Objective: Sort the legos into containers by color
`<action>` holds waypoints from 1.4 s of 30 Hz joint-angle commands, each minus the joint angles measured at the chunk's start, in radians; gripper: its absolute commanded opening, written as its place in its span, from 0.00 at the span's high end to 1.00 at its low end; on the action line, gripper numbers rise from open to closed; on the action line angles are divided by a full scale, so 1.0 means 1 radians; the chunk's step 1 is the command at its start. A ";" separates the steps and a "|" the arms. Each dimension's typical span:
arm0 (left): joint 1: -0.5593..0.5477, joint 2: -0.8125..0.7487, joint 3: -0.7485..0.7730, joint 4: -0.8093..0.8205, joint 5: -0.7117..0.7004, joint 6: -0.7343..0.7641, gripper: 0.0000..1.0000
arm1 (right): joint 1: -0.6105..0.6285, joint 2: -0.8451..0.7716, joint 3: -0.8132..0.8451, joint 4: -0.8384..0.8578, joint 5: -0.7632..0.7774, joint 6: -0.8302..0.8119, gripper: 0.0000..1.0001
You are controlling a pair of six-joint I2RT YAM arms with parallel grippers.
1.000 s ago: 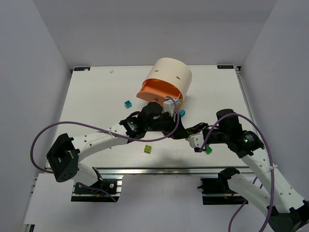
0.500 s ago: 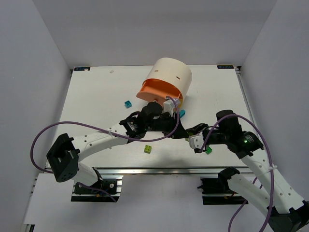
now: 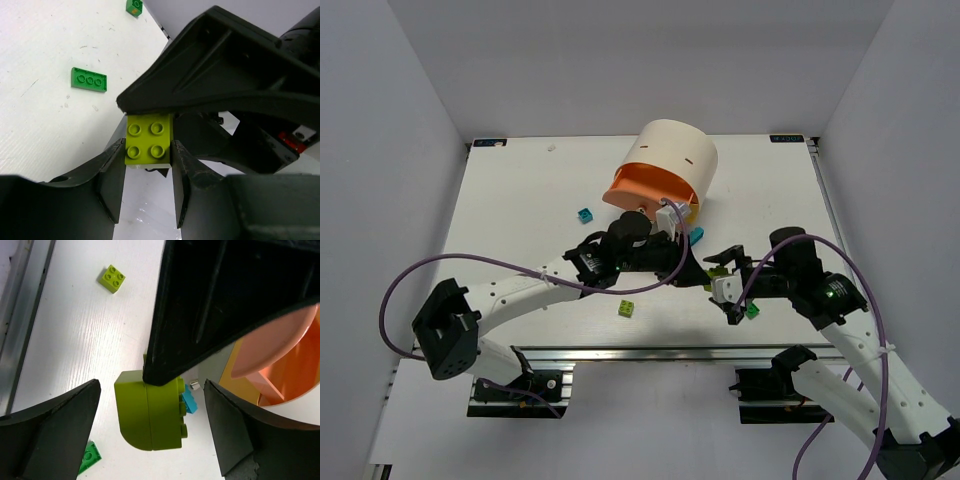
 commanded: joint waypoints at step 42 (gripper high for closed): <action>0.005 -0.581 -0.329 0.191 -0.062 0.542 1.00 | -0.033 0.199 0.058 0.543 -0.495 0.995 0.13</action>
